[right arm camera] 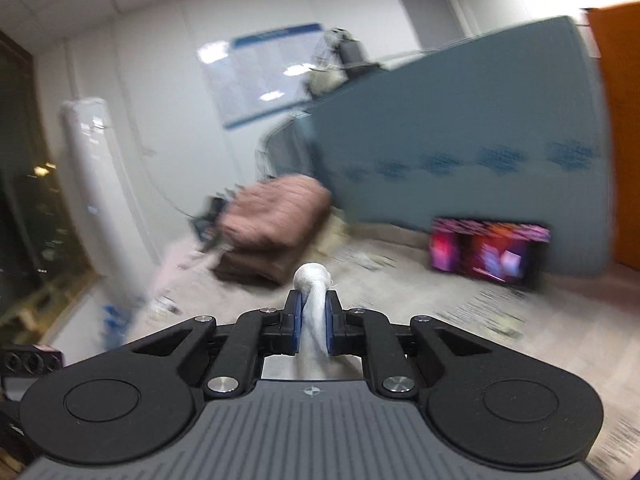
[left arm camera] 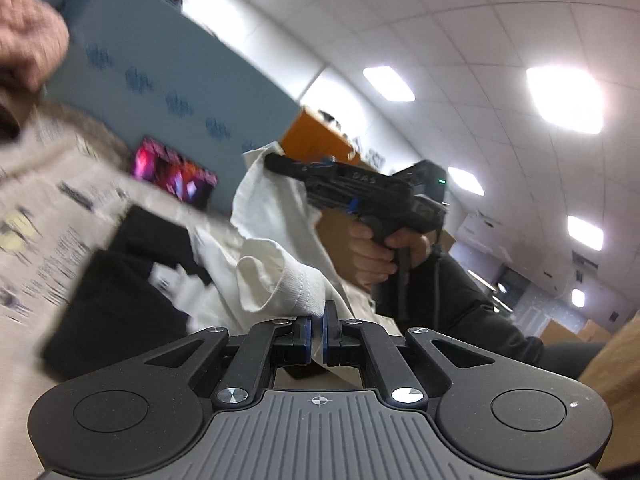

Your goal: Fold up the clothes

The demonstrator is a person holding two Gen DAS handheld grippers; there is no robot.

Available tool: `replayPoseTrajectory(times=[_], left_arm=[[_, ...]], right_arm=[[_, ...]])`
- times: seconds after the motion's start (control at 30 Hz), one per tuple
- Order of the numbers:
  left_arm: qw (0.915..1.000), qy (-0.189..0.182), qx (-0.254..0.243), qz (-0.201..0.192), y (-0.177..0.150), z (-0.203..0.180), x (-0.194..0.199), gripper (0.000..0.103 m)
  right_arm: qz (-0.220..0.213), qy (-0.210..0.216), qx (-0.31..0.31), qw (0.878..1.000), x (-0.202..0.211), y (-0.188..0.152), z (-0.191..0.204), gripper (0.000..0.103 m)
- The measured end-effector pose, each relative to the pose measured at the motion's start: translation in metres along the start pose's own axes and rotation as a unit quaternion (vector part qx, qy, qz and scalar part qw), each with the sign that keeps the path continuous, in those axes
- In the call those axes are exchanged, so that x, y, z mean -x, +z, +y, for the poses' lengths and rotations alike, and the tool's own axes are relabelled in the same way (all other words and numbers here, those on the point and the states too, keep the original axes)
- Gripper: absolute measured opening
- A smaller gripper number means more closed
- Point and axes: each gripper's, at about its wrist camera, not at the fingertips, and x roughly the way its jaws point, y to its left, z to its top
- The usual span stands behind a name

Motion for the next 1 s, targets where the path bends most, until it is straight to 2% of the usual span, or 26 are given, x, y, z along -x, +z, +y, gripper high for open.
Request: replayPoseTrajectory(times=[0.07, 0.17, 0.3, 0.4, 0.43, 0.5, 0.57, 0.63, 0.7, 0.83, 0.9, 0.97, 1.0], left_arm=[[0.9998, 0.021, -0.003, -0.007, 0.000, 0.001, 0.012, 0.003], [0.9985, 0.055, 0.004, -0.005, -0.002, 0.009, 0.019, 0.003], [0.9952, 0.094, 0.017, 0.021, -0.009, 0.023, 0.016, 0.003], [0.9937, 0.106, 0.009, 0.035, -0.010, 0.027, 0.015, 0.007], [0.9933, 0.110, 0.003, 0.035, -0.009, 0.026, 0.016, 0.011], [0.9930, 0.113, -0.014, 0.030, -0.006, 0.023, 0.019, 0.015], [0.9917, 0.122, -0.034, 0.020, -0.004, 0.019, 0.023, 0.029], [0.9882, 0.146, -0.045, 0.011, -0.002, 0.017, 0.025, 0.038], [0.9841, 0.172, -0.041, 0.009, -0.001, 0.018, 0.024, 0.039], [0.9792, 0.200, -0.026, 0.019, 0.003, 0.024, 0.021, 0.040], [0.9790, 0.202, -0.022, 0.017, 0.004, 0.025, 0.023, 0.047], [0.9786, 0.205, -0.010, 0.010, 0.006, 0.025, 0.031, 0.073], [0.9792, 0.203, -0.001, 0.006, 0.006, 0.026, 0.036, 0.076]], right_arm=[[0.011, 0.021, -0.001, 1.000, -0.022, 0.006, 0.004, 0.011], [0.054, 0.023, -0.008, 0.998, -0.065, 0.004, 0.003, 0.011], [0.120, -0.015, -0.015, 0.993, -0.110, -0.011, 0.000, 0.011], [0.139, -0.047, -0.015, 0.989, -0.121, -0.019, -0.002, 0.013], [0.135, -0.054, -0.014, 0.989, -0.118, -0.020, -0.002, 0.015], [0.116, -0.080, -0.009, 0.990, -0.109, -0.017, 0.002, 0.034], [0.088, -0.106, -0.008, 0.990, -0.096, -0.012, 0.006, 0.038], [0.064, -0.125, -0.008, 0.990, -0.078, -0.008, 0.013, 0.043], [0.047, -0.138, -0.005, 0.989, -0.060, -0.009, 0.022, 0.051], [0.038, -0.101, -0.012, 0.994, -0.032, -0.022, 0.037, 0.057], [0.041, -0.098, -0.011, 0.994, -0.021, -0.032, 0.045, 0.061], [0.041, -0.108, -0.012, 0.993, -0.009, -0.042, 0.052, 0.063], [0.037, -0.110, -0.017, 0.993, -0.001, -0.047, 0.056, 0.064]])
